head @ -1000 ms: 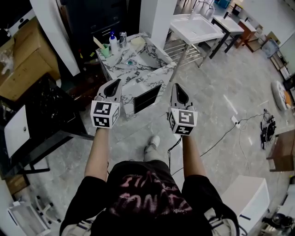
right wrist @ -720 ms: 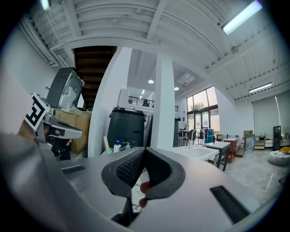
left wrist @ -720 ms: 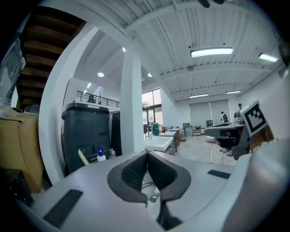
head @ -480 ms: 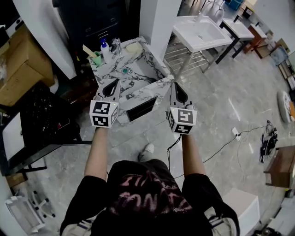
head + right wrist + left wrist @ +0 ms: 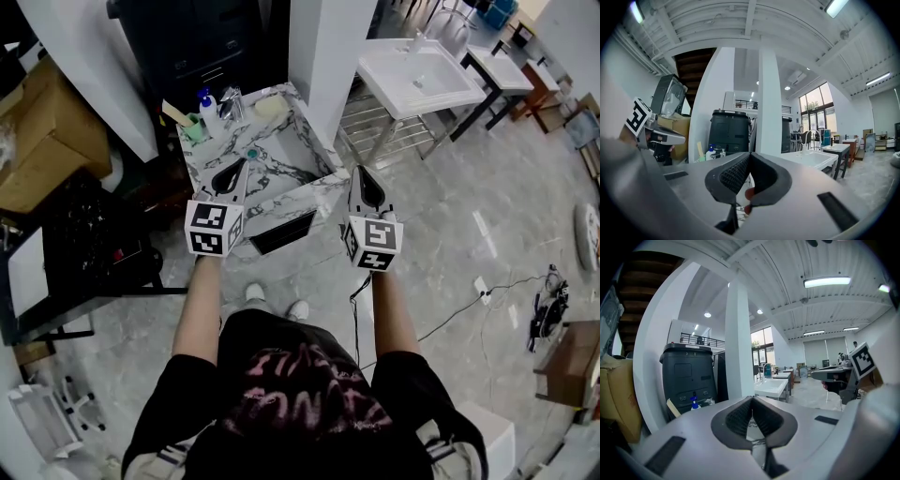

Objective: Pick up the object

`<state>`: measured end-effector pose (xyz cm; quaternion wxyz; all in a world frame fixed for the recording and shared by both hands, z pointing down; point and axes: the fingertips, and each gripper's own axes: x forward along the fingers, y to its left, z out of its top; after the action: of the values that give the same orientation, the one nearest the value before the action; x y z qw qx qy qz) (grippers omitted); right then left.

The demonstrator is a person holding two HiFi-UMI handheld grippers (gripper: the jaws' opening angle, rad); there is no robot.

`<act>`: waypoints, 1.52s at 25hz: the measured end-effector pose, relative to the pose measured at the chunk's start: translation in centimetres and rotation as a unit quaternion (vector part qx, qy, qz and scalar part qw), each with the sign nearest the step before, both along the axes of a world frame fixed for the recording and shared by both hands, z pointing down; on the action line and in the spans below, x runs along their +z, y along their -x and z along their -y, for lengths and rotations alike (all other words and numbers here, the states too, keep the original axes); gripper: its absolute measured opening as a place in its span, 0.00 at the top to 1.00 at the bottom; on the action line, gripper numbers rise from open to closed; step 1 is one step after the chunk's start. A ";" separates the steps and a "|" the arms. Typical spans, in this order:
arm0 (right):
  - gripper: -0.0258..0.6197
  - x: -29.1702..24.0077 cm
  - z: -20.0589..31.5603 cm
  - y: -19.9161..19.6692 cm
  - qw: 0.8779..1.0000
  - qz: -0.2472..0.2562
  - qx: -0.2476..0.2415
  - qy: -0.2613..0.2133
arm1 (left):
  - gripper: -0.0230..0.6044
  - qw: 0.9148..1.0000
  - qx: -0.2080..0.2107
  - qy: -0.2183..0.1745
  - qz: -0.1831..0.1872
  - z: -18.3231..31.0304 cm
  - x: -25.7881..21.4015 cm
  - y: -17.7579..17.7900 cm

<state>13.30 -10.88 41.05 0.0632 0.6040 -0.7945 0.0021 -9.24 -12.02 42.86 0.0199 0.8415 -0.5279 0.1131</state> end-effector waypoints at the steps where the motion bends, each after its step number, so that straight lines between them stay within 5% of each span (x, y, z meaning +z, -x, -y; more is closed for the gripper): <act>1: 0.94 0.0 0.3 0.0 1.000 0.000 -0.002 0.000 | 0.94 1.000 -0.001 -0.001 0.000 0.3 -0.1 -0.1; 29: 0.94 1.7 18.3 2.1 0.999 -0.028 0.014 0.023 | 0.94 0.998 0.037 0.040 -0.013 19.0 4.1 -0.2; 38: 0.94 2.1 20.4 -0.3 0.998 -0.026 0.042 0.029 | 0.94 0.996 0.057 0.069 -0.006 23.3 6.6 -2.2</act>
<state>13.59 -31.24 43.12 0.1015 0.6349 -0.7658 0.0120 -7.05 -35.27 49.46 0.0744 0.8675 -0.4701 0.1448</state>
